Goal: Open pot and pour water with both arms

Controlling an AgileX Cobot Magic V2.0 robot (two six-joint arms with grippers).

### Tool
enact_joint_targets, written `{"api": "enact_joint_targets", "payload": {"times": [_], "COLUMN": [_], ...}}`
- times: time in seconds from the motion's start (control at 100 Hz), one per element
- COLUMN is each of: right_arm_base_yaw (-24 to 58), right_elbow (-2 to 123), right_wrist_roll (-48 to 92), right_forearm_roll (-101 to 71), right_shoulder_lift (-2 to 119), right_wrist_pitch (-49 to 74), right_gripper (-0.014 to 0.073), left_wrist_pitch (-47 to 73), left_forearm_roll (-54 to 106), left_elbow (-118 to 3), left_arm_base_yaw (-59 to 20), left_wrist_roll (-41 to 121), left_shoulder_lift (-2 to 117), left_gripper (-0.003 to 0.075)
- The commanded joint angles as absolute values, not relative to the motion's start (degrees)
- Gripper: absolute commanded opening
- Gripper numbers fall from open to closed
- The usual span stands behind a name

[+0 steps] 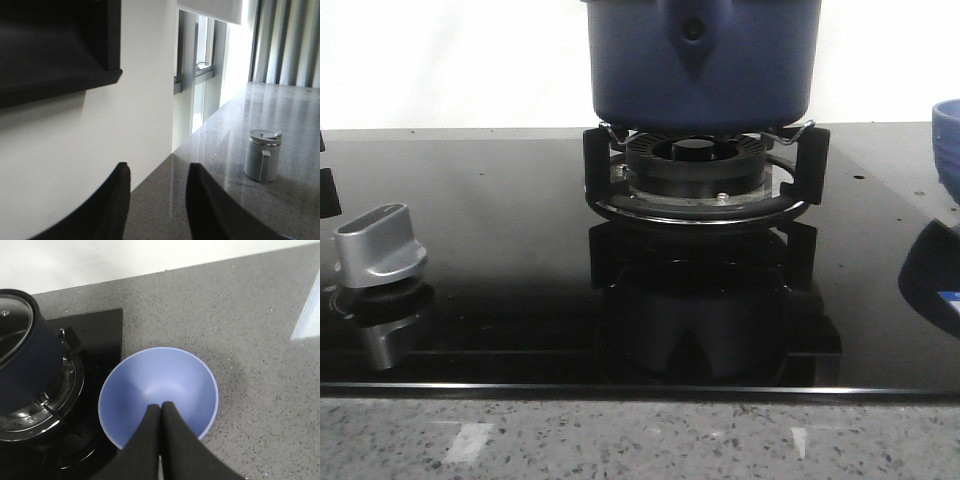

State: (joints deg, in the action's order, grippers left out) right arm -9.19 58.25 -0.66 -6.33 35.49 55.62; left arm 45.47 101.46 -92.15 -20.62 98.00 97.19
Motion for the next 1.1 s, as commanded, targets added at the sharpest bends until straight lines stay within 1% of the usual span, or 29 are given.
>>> {"api": "enact_joint_targets", "payload": {"times": [0.0, 0.09, 0.18, 0.34, 0.51, 0.65, 0.79, 0.93, 1.09], "right_arm_base_yaw": [-9.22, -9.22, -9.22, -9.22, -8.55, -4.12, 0.39, 4.2, 7.77], "right_elbow": [55.49, 50.72, 46.36, 41.01, 38.21, 36.31, 35.67, 35.67, 35.67], "right_wrist_roll": [2.57, 3.9, 3.9, 3.9, 3.9, 3.9, 3.9, 3.9, 3.9], "right_forearm_roll": [-5.9, -5.9, -5.9, -5.9, -7.73, -9.62, -9.62, -9.75, -9.75], "right_shoulder_lift": [31.36, 26.06, 20.69, 13.58, 11.13, 11.14, 11.14, 11.14, 11.14], "right_wrist_pitch": [48.65, 45.89, 44.1, 44.19, 44.69, 41.12, 38.29, 38.26, 37.76], "right_gripper": [-0.0069, -0.0069, -0.0069, -0.0069, -0.007, -0.007, -0.007, -0.007, -0.007], "left_wrist_pitch": [47.33, 49.28, 50.77, 49.99, 38.3, 29.51, 24.17, 20.85, 13.58], "left_forearm_roll": [107.25, 106.41, 105.21, 102.63, 101.22, 101.22, 101.22, 101.22, 101.22], "left_elbow": [-94.04, -93.9, -92.27, -82.55, -65.88, -51.98, -39.79, -31.33, -26.61], "left_arm_base_yaw": [-18.73, -16.98, -16.02, -16.0, -16.0, -16.0, -16.0, -16.0, -16.0], "left_wrist_roll": [95.13, 93.54, 92.26, 92.26, 92.26, 92.26, 92.26, 92.26, 87.69], "left_shoulder_lift": [92.41, 90.75, 88.75, 81.68, 68.76, 56.24, 43.62, 30.49, 18.84], "left_gripper": [0.0106, 0.0083, 0.0082, 0.0081, 0.0081, 0.0081, 0.0081, 0.0081, 0.0081]}}
